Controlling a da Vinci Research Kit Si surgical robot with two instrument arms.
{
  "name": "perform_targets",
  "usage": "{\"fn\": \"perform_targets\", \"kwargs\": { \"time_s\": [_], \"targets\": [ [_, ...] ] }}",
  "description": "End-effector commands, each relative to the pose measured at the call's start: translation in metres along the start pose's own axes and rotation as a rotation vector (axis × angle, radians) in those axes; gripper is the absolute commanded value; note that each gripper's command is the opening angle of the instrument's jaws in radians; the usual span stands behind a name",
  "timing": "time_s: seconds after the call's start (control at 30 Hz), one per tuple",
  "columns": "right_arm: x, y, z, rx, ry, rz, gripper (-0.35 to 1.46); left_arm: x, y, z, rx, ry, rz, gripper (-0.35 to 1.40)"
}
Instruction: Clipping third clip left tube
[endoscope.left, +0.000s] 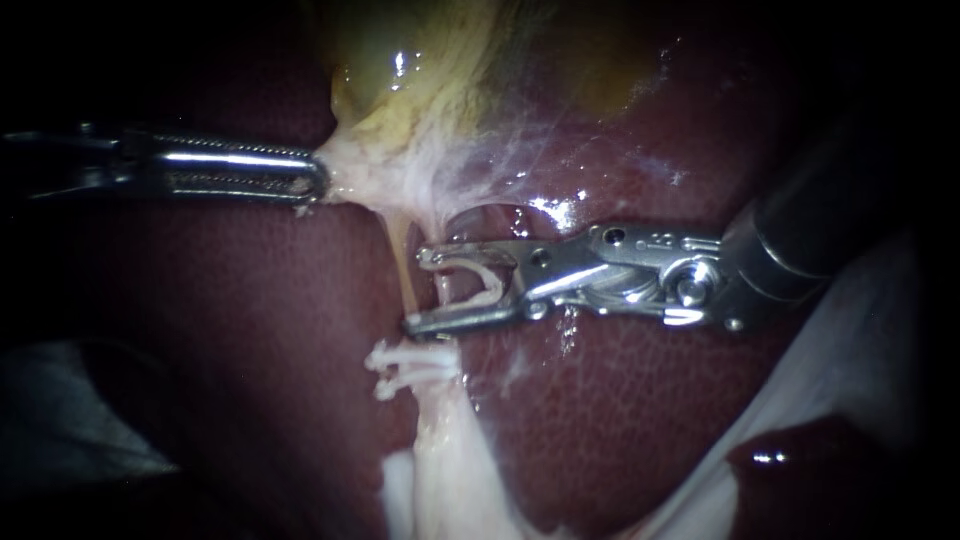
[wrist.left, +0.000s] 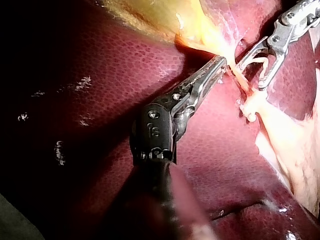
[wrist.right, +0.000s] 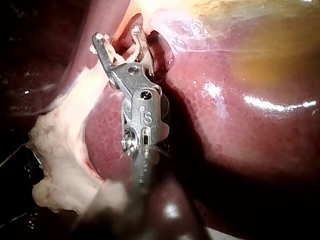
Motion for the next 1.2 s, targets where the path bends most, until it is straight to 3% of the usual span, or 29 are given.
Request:
{"fn": "perform_targets", "kwargs": {
  "time_s": [0.03,0.4,0.57,0.97,1.2],
  "targets": [
    [0.0001,0.0002,0.0002,0.004,0.002,0.004,0.48,0.0000,0.0000,0.0000,0.000,0.000,0.000,-0.35],
    [0.0005,0.0008,0.0028,0.105,0.105,0.070,0.49,0.0000,0.0001,0.0003,0.005,0.001,0.000,-0.35],
    [0.0011,0.0004,0.0033,0.134,0.145,0.082,0.50,-0.0001,0.0001,0.0005,0.003,0.001,0.000,-0.35],
    [0.0041,-0.0021,0.0025,0.151,0.176,0.094,0.46,-0.0001,0.0001,0.0005,0.003,0.001,0.000,-0.35],
    [0.0041,-0.0020,0.0014,0.127,0.180,0.100,0.20,-0.0001,0.0001,0.0005,0.003,0.001,0.000,-0.35]
  ]
}}
